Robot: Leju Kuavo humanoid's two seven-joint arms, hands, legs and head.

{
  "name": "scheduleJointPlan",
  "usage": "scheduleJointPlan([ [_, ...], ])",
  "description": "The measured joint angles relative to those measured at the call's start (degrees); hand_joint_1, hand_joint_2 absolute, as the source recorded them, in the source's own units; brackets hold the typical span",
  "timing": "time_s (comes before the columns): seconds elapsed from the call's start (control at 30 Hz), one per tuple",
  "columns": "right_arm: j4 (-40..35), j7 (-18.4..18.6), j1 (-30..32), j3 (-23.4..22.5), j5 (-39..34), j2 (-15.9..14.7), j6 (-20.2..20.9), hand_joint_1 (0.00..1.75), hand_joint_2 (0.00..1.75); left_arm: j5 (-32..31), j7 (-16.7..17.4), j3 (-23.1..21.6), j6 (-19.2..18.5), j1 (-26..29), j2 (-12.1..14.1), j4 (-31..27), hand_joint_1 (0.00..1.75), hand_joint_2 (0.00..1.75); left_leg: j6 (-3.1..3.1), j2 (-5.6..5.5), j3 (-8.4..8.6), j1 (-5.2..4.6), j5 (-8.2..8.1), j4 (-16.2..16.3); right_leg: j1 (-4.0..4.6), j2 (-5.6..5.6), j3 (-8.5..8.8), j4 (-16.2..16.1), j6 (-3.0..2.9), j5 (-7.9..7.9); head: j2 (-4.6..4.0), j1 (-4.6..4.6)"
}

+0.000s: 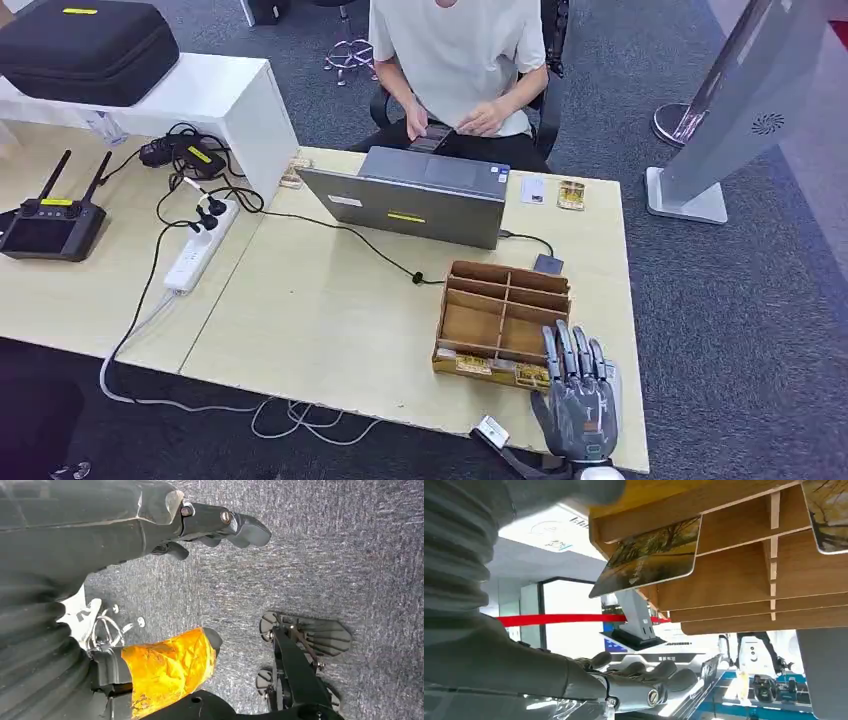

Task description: Pass the card to the sensor for recognition and then transmit it.

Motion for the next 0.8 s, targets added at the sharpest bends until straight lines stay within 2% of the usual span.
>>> scheduleJointPlan([
  [0.13,0.00,-2.30,0.01,0.05,-2.39,0.00,0.11,1.75,1.75,0.00,0.00,0.00,0.02,0.00,0.00,0.00,0.00,1.75,0.00,0.00,0.00,0.00,0.00,0.00,0.00,0.00,0.00,0.00,0.00,0.00,0.00,0.00],
  [0.67,-0.02,-2.30,0.02,0.11,-2.30,0.00,0.74,1.75,1.75,-0.09,-0.06,0.00,0.04,-0.01,0.00,0.00,0.00,1.75,0.00,0.00,0.00,0.00,0.00,0.00,0.00,0.00,0.00,0.00,0.00,0.00,0.00,0.00],
  [0.8,-0.02,-2.26,0.02,0.20,-2.06,0.00,0.96,1.75,1.75,0.37,-1.22,0.00,-0.81,-0.01,-0.04,0.00,0.00,1.75,0.00,0.00,0.01,0.00,0.00,0.00,0.00,0.00,0.00,0.00,0.00,0.00,0.00,0.00],
])
